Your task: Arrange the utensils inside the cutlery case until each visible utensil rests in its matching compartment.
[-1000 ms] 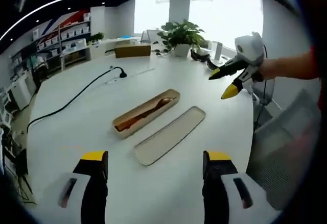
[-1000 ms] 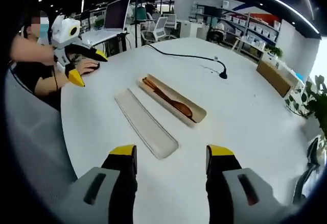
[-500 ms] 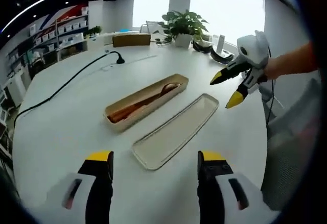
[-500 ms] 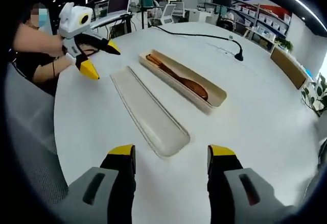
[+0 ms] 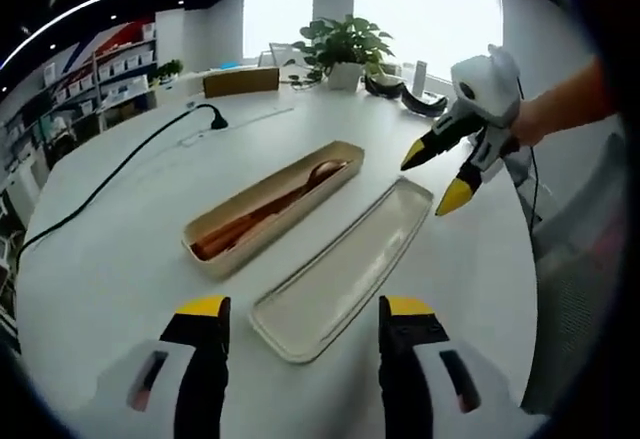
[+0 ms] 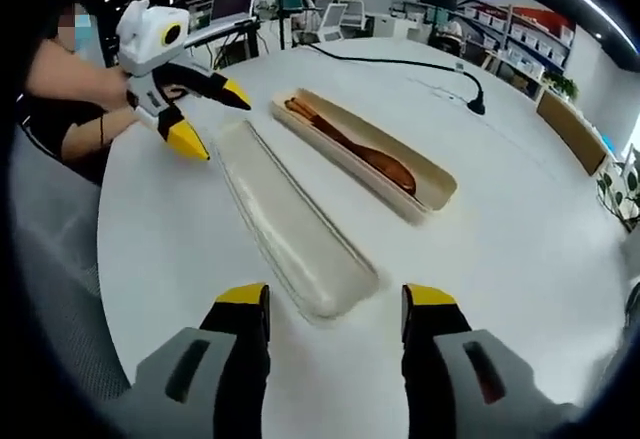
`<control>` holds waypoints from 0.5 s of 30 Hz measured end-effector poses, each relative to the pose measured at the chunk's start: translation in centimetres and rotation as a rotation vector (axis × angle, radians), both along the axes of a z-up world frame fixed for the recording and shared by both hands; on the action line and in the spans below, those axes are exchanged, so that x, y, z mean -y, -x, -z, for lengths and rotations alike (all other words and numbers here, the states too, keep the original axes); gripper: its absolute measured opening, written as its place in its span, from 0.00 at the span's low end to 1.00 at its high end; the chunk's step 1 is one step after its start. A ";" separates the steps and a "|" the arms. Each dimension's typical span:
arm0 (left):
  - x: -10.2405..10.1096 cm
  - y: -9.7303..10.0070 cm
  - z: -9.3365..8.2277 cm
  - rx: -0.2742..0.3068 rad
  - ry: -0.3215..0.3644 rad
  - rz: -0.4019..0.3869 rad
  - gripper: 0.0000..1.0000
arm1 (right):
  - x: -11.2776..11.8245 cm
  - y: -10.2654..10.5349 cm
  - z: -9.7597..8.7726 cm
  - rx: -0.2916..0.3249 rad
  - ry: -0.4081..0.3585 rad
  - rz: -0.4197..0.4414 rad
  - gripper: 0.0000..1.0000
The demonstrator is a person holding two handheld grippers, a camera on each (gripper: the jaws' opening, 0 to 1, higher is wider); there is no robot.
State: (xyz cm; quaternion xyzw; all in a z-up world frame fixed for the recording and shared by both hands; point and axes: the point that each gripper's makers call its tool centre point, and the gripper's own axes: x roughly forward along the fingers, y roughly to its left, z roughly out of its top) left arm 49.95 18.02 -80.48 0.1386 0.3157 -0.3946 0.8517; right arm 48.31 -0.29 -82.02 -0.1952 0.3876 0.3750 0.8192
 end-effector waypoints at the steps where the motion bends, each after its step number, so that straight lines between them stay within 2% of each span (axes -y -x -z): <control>1: 0.0 0.0 0.1 0.000 -0.007 0.002 0.62 | -0.1 0.0 0.0 -0.004 -0.008 0.001 0.50; 9: -0.4 -0.2 1.5 -0.022 -0.026 -0.011 0.61 | -0.4 0.1 0.4 -0.005 0.013 -0.033 0.51; 13: -0.4 -0.5 1.3 -0.013 -0.020 -0.028 0.61 | -1.0 -0.2 0.6 -0.007 -0.003 -0.033 0.53; 15: -0.4 -0.7 1.4 0.008 -0.038 -0.025 0.59 | -1.4 -0.3 0.5 0.003 -0.007 -0.048 0.48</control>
